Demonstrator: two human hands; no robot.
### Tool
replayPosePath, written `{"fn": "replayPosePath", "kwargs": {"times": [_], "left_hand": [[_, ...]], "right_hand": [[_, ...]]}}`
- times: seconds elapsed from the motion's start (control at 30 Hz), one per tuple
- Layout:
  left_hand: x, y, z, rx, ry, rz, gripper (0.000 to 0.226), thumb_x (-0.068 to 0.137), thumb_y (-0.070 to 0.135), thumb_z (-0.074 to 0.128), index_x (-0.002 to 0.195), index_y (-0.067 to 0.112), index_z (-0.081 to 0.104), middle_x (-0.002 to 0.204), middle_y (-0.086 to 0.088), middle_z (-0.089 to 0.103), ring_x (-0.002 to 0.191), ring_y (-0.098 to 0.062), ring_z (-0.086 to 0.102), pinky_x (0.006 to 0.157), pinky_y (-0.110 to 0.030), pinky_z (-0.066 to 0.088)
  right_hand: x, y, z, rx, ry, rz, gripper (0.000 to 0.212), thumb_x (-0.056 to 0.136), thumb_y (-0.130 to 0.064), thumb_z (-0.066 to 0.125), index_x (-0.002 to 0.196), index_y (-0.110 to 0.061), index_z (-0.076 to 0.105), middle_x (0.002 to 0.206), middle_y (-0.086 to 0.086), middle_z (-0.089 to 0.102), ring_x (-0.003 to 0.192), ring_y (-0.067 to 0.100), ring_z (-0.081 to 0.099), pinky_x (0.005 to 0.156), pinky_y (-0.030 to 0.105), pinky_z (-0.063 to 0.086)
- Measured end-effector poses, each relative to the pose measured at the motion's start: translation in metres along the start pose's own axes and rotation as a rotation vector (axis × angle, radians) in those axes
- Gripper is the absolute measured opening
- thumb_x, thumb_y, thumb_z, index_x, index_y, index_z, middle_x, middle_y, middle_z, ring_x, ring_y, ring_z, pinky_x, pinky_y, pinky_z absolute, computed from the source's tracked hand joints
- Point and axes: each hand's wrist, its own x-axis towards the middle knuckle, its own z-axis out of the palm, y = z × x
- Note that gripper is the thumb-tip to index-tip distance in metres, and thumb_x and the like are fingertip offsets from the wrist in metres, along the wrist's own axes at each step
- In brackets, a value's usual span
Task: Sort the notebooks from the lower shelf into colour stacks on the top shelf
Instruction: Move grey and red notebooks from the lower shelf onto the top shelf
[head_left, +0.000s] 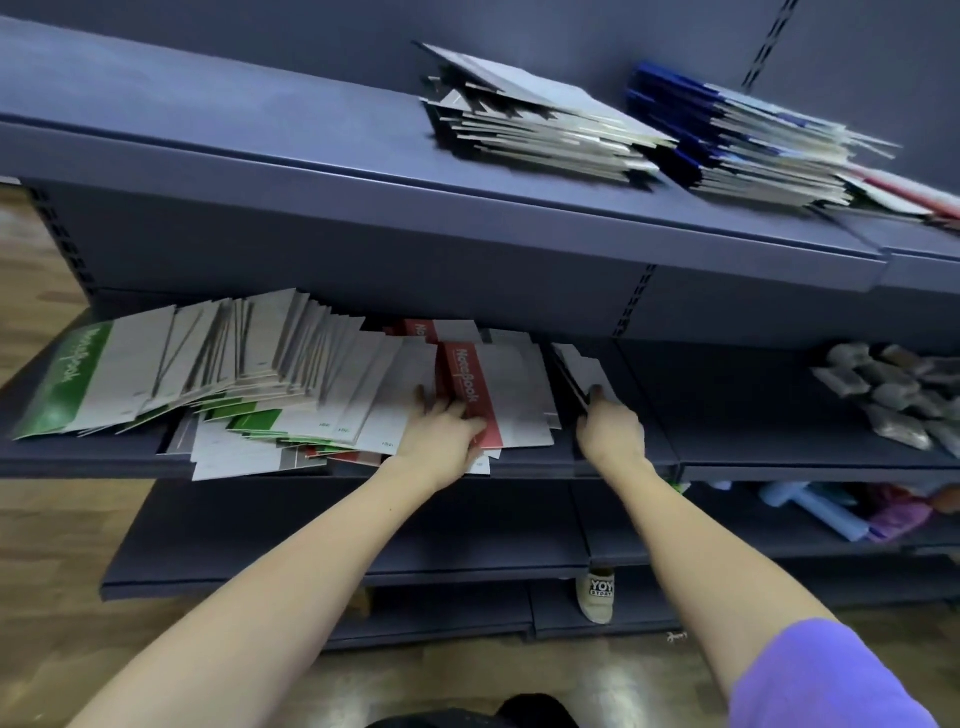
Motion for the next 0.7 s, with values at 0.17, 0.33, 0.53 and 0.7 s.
{"fn": "replayPosePath", "kwargs": {"times": [0.17, 0.33, 0.53, 0.7], "left_hand": [[0.004, 0.014, -0.003, -0.012, -0.059, 0.057, 0.040, 0.096, 0.044, 0.055, 0.134, 0.030, 0.057, 0.139, -0.004, 0.048, 0.129, -0.030, 0.039, 0.111, -0.045, 0.029], [0.015, 0.029, -0.004, -0.115, -0.030, 0.112, 0.054, 0.085, 0.047, 0.070, 0.131, 0.020, 0.057, 0.131, -0.004, 0.053, 0.125, -0.027, 0.046, 0.099, -0.038, 0.042], [0.016, 0.025, 0.006, -0.328, 0.066, -0.074, 0.087, 0.073, 0.053, 0.079, 0.140, 0.015, 0.038, 0.141, -0.007, 0.043, 0.128, -0.026, 0.044, 0.101, -0.038, 0.043], [0.022, 0.027, 0.011, -0.178, 0.097, -0.100, 0.096, 0.074, 0.064, 0.072, 0.147, 0.019, 0.030, 0.150, -0.010, 0.034, 0.136, -0.031, 0.031, 0.110, -0.042, 0.034]], "right_hand": [[0.000, 0.002, -0.014, 0.200, 0.083, -0.057, 0.020, 0.096, -0.012, 0.044, 0.112, -0.001, 0.051, 0.083, 0.020, 0.063, 0.073, 0.040, 0.059, 0.059, 0.039, 0.046], [-0.016, -0.016, -0.011, 0.098, 0.051, -0.269, 0.025, 0.092, -0.034, 0.055, 0.109, -0.018, 0.064, 0.089, 0.006, 0.067, 0.083, 0.034, 0.063, 0.060, 0.031, 0.036], [-0.016, -0.012, -0.004, 0.132, -0.336, -0.388, 0.060, 0.074, -0.061, 0.063, 0.124, -0.028, 0.063, 0.123, 0.002, 0.050, 0.115, 0.024, 0.046, 0.091, 0.032, 0.042], [0.008, 0.002, -0.009, 0.165, -0.380, -0.250, 0.025, 0.076, -0.042, 0.054, 0.091, -0.028, 0.067, 0.116, -0.001, 0.058, 0.113, 0.030, 0.054, 0.093, 0.042, 0.051]]}}
